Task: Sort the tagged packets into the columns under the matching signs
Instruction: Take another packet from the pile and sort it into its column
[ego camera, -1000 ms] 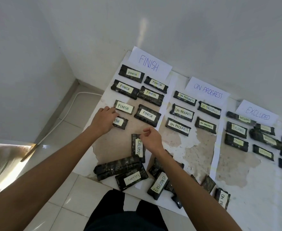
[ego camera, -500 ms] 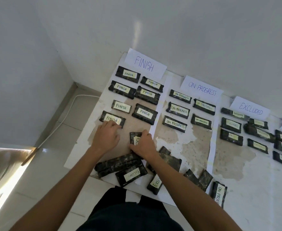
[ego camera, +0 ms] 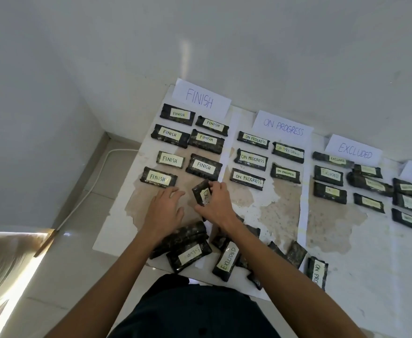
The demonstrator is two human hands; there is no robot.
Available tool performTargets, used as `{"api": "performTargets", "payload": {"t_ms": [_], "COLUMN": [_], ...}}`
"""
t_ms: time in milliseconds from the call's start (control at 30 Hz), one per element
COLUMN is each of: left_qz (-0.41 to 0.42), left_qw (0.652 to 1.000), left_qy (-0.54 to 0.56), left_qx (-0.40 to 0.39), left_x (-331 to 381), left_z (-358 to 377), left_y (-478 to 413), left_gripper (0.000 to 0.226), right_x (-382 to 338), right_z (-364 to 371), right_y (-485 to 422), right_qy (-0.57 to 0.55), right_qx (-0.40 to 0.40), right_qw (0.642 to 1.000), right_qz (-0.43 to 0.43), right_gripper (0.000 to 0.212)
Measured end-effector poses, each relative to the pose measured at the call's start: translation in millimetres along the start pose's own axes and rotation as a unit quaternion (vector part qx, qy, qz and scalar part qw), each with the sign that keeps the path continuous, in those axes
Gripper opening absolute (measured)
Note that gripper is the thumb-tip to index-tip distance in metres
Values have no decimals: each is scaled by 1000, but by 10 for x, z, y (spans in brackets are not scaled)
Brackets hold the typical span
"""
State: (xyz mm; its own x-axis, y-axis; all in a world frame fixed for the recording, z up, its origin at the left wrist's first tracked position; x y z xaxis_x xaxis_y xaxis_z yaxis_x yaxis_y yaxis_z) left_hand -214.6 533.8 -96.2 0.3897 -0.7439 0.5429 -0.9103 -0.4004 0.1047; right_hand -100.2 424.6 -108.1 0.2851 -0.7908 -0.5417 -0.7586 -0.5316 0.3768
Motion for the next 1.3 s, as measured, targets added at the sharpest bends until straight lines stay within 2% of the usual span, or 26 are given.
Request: {"api": "performTargets", "payload": {"t_ms": [167,500,700,1033,1300], "left_qz": [40,94,115,138,137], "left_qw": [999,992,987,978,972], "left_qy": [4,-10,-24,-19,-56], "left_qx": [-8,-90,-113,-153,-180], "left_x": [372,1201,1747,2561,2770], "left_z": [68,688,1065,1769,2183], "left_y": [-178,-543,-702,-927,-1047], "left_gripper": [46,45,45,47,48], "right_x": [242,1197,1827,2851,3255], "right_z": [-466,-1285,-1634,-2062,-2079], "right_y": [-22,-59,-24,87,-19], "right_qy": [-32,118,145,184,221], "right_qx": [39,40,47,37,-18], "right_qw": [999,992,988,982,975], "right_qz": [-10,-1,1,13,3], "right_gripper": [72,73,71,51,57]}}
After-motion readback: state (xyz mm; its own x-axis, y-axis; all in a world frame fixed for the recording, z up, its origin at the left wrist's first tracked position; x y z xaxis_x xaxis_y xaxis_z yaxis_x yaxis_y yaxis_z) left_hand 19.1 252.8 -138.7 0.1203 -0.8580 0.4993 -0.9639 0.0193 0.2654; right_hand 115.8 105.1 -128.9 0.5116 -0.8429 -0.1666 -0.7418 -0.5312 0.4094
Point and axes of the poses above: each hand's wrist, its own y-axis away from the middle knuckle, its own z-axis out of the palm, x = y × z, the point moved 7 cm from there along -y, towards the middle knuckle, and after that the axes turned 4 degrees about z, right-handed, at the moved point
